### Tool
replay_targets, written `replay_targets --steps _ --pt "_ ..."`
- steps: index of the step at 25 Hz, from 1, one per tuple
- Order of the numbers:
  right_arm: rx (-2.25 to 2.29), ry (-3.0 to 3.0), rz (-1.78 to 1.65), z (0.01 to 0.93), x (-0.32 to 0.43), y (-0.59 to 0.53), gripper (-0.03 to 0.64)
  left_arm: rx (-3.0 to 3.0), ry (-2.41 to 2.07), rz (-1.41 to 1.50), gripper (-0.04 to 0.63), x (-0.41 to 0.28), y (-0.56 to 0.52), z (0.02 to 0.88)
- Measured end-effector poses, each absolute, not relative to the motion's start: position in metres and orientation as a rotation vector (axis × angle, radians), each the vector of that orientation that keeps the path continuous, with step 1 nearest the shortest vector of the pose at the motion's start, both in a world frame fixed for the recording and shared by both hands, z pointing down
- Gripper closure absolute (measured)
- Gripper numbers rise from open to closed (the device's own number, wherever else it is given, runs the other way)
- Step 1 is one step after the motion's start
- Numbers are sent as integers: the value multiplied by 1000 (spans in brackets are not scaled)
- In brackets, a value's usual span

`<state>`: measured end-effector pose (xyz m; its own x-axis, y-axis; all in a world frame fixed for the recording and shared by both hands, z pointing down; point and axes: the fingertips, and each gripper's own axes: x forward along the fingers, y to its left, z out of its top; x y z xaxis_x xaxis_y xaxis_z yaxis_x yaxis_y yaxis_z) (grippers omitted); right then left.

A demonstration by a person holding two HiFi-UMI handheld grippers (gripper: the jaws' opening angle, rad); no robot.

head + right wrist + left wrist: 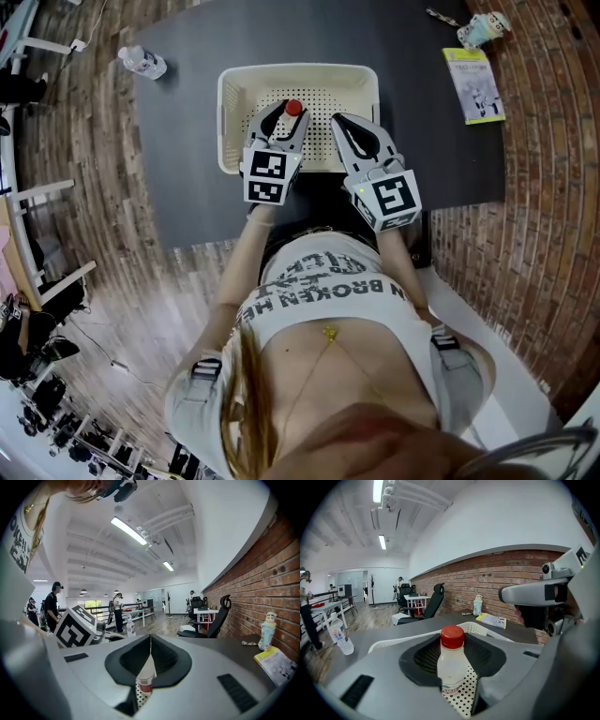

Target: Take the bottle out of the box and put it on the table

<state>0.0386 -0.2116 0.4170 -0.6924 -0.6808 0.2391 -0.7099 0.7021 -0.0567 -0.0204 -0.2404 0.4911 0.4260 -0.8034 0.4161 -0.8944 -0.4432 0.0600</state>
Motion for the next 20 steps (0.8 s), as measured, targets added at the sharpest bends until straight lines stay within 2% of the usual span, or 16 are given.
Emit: replay_targets --steps 20 --pt "1134 -2704 211 417 46 -212 607 2421 -1460 480 436 -20 -240 492"
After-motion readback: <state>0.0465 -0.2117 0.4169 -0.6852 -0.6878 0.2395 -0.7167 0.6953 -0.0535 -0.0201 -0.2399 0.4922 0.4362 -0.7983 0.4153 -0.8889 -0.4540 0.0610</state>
